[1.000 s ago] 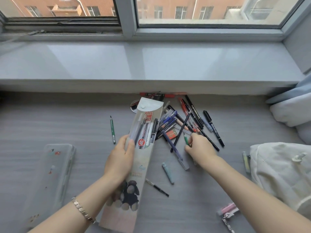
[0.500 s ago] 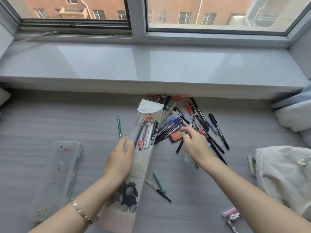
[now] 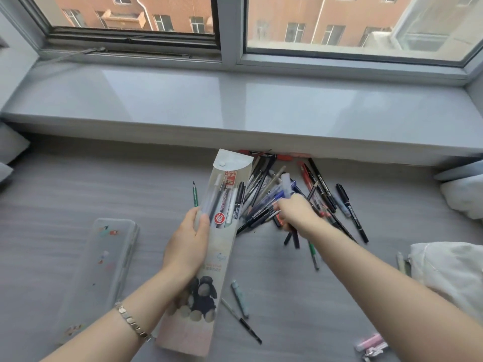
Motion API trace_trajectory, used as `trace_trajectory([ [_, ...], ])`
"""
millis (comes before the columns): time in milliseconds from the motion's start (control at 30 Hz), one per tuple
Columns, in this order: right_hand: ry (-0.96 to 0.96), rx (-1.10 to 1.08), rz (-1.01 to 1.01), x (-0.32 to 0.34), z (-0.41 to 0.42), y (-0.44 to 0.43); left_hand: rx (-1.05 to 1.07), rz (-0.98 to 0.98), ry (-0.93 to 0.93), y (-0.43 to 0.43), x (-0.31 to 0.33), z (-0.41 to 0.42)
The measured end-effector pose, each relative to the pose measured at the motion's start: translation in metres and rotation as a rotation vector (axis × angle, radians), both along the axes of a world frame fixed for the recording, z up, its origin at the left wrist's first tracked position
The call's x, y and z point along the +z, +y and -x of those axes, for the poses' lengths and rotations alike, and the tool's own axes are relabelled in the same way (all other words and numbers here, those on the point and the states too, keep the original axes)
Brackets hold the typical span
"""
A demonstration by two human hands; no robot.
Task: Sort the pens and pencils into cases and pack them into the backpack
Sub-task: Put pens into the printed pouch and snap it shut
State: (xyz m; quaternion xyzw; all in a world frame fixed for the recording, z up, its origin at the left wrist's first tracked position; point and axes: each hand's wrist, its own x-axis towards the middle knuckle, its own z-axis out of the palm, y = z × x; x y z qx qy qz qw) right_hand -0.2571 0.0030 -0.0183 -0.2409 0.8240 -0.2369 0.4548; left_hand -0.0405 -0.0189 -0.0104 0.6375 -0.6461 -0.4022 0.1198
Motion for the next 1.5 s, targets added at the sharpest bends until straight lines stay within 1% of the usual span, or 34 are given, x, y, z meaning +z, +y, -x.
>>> trace_trajectory([
  [33,0.012,0.002,-0.022,-0.007,-0.007,-0.001,0.005,0.001,-0.005,0.000,0.000,-0.002],
  [133,0.188,-0.021,-0.033,-0.022,-0.020,-0.006,0.023,0.006,-0.016,0.000,-0.002,-0.009],
  [167,0.219,-0.039,-0.027,-0.024,-0.021,-0.008,0.028,0.007,-0.013,0.000,-0.003,-0.012],
  [300,0.251,-0.088,-0.015,-0.030,-0.019,-0.009,0.041,0.019,-0.006,0.003,-0.005,-0.023],
  [433,0.356,-0.118,0.042,-0.030,-0.010,-0.004,0.037,0.010,-0.019,0.005,-0.008,-0.027],
  [500,0.391,-0.104,0.033,-0.029,-0.008,-0.009,0.033,0.001,-0.027,0.005,-0.009,-0.027],
  [667,0.456,-0.009,-0.076,-0.026,-0.006,-0.025,0.013,0.019,-0.041,0.005,-0.009,-0.022],
  [767,0.551,0.073,-0.136,-0.023,-0.005,-0.026,0.016,0.025,-0.031,0.006,-0.010,-0.022],
  [867,0.567,0.061,-0.148,-0.024,-0.004,-0.027,0.013,0.018,-0.023,0.007,-0.011,-0.022],
  [967,0.493,-0.017,-0.136,-0.026,-0.002,-0.026,0.007,0.016,-0.020,0.009,-0.010,-0.020],
  [1033,0.423,-0.089,-0.079,-0.025,-0.002,-0.021,-0.001,0.019,-0.014,0.010,-0.008,-0.020],
  [1100,0.362,-0.166,0.039,-0.015,-0.006,-0.017,-0.009,0.020,-0.008,0.011,-0.007,-0.019],
  [1167,0.272,-0.251,0.214,0.002,-0.009,-0.013,-0.025,0.012,-0.008,0.013,-0.006,-0.018],
  [1200,0.170,-0.302,0.323,0.013,-0.011,-0.010,-0.036,0.007,-0.011,0.015,-0.005,-0.016],
  [1267,-0.168,-0.416,0.566,0.037,-0.015,-0.004,-0.060,-0.005,-0.011,0.019,-0.004,-0.012],
  [1333,-0.511,-0.463,0.804,0.058,-0.021,0.007,-0.103,-0.010,0.007,0.025,-0.002,-0.006],
  [1367,-0.609,-0.454,0.884,0.065,-0.026,0.013,-0.132,-0.011,0.022,0.028,-0.001,-0.002],
  [1400,-0.664,-0.430,0.934,0.069,-0.031,0.019,-0.160,-0.011,0.036,0.032,0.001,0.002],
  [1433,-0.681,-0.394,0.952,0.070,-0.037,0.025,-0.182,-0.009,0.047,0.035,0.002,0.006],
  [1500,-0.636,-0.290,0.899,0.068,-0.047,0.032,-0.213,0.008,0.075,0.039,0.006,0.013],
])
